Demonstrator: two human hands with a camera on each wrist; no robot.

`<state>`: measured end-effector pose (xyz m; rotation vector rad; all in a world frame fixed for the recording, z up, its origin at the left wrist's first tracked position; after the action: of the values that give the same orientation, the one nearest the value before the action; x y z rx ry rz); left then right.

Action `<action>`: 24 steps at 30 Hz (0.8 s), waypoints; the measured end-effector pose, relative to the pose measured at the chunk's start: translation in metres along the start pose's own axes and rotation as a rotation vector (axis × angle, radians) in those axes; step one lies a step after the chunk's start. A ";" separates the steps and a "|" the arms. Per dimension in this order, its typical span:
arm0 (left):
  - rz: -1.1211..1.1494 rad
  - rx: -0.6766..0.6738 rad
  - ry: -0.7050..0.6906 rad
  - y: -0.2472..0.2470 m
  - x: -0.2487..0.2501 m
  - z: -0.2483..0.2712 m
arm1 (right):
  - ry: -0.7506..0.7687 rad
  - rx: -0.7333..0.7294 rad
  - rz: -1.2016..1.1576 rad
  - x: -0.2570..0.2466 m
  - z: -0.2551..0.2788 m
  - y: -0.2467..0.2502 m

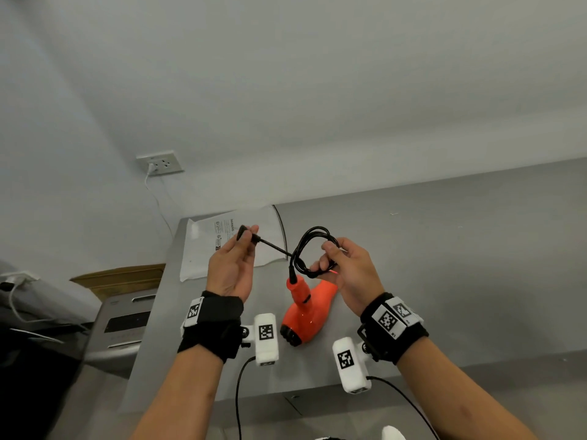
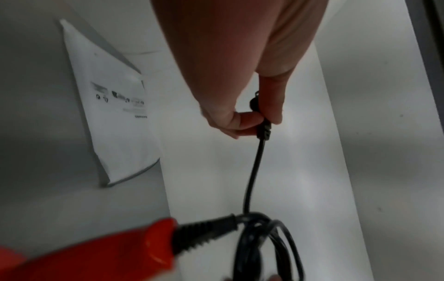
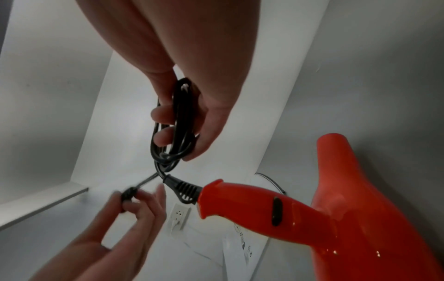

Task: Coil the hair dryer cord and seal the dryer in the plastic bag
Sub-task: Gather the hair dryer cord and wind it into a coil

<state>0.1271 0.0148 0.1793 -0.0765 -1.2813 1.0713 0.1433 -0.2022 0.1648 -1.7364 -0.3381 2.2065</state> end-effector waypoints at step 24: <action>-1.189 -0.287 -0.492 -0.061 -0.018 0.042 | 0.439 0.000 0.249 -0.013 0.006 -0.013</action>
<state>0.1327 -0.0515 0.2165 0.6936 -1.5509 -0.1420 0.1412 -0.1953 0.1822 -2.2984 -0.0168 1.8935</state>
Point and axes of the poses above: each hand's wrist, its own z-axis away from the middle knuckle, its own y-axis out of the back of the hand, x = y × z, the point moved 4 cm from there along -z, towards the middle knuckle, and after that the axes turned 13 degrees about x, right-handed, at the moved point
